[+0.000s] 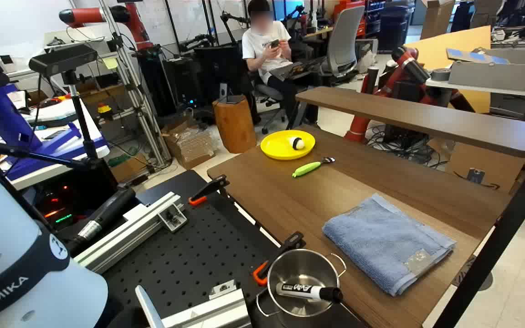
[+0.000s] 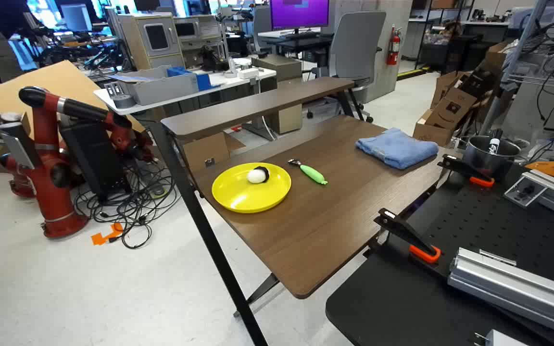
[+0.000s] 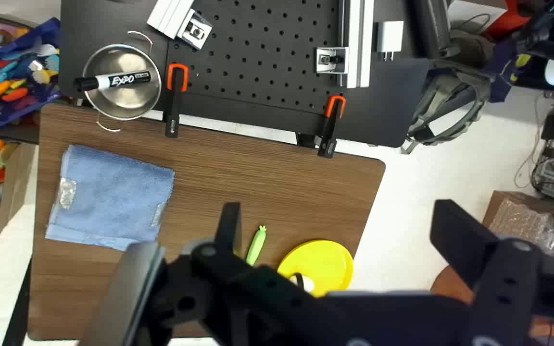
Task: Slide the blue towel to the left
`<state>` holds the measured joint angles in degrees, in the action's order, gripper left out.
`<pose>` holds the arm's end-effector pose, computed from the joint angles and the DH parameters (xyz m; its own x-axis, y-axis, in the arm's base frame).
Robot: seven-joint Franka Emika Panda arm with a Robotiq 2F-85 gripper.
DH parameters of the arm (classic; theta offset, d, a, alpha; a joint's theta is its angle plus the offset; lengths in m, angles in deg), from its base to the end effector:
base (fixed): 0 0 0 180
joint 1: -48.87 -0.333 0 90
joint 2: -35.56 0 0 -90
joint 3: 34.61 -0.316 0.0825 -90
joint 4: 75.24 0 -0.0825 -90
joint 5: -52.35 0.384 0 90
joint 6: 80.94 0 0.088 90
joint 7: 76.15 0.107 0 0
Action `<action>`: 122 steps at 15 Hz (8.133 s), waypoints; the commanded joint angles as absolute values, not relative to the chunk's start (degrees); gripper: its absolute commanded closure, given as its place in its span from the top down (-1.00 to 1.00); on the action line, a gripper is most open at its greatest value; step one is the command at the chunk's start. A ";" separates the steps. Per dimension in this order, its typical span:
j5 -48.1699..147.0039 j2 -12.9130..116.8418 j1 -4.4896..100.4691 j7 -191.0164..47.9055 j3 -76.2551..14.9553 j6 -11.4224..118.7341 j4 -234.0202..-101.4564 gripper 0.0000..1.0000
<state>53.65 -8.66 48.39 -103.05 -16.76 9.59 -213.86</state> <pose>0.2970 -0.1109 0.5450 0.9670 0.2535 0.0264 0.2519 -0.9346 -0.2510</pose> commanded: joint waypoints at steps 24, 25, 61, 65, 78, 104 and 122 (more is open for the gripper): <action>60.39 34.71 55.88 -103.15 -17.46 44.93 -205.65 1.00; 61.07 37.05 56.72 -103.34 -17.71 45.09 -204.22 1.00; 50.88 80.99 58.43 -79.85 -25.72 59.75 -180.72 1.00; 50.52 81.48 57.34 -78.72 -26.13 59.32 -179.78 1.00; 50.47 81.23 52.24 -75.33 -27.52 59.65 -177.21 1.00; 53.95 86.98 52.74 -75.36 -32.57 51.69 -165.50 1.00; 59.14 91.64 50.83 -70.43 -36.25 47.59 -155.50 1.00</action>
<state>57.36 89.33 50.88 -71.94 -35.73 50.75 -160.20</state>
